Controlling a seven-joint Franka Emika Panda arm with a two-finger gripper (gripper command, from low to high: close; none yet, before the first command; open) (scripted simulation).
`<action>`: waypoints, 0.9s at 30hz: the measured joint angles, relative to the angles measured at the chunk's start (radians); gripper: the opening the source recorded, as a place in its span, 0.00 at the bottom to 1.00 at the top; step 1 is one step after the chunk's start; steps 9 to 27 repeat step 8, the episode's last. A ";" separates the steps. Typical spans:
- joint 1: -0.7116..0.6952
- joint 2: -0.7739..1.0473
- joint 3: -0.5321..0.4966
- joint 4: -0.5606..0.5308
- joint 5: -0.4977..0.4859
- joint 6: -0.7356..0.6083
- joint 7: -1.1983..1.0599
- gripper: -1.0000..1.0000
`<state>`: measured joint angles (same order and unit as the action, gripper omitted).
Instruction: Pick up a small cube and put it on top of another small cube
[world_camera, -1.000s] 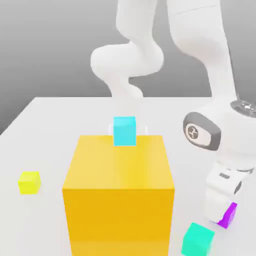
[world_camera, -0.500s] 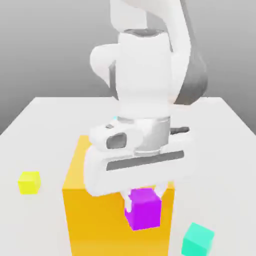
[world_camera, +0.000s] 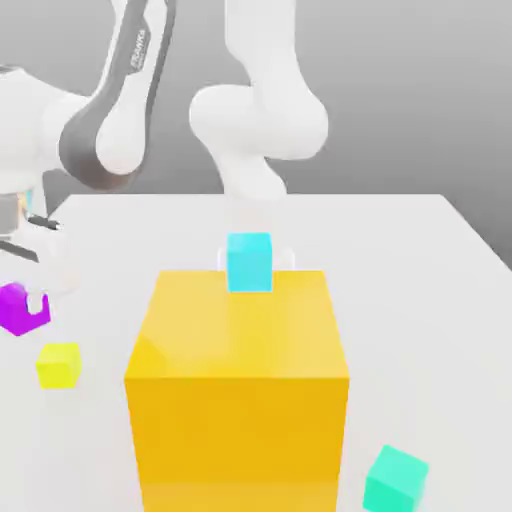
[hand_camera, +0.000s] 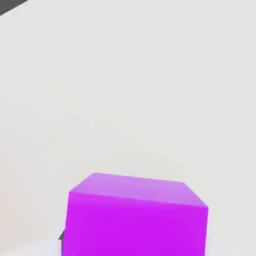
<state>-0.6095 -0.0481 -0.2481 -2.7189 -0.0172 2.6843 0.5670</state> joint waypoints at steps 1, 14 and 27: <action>0.001 0.027 -0.001 -0.004 0.014 0.025 -0.008 0.00; -0.025 0.184 0.047 -0.002 0.116 0.169 -0.078 1.00; -0.025 0.184 0.047 -0.002 0.116 0.169 -0.078 1.00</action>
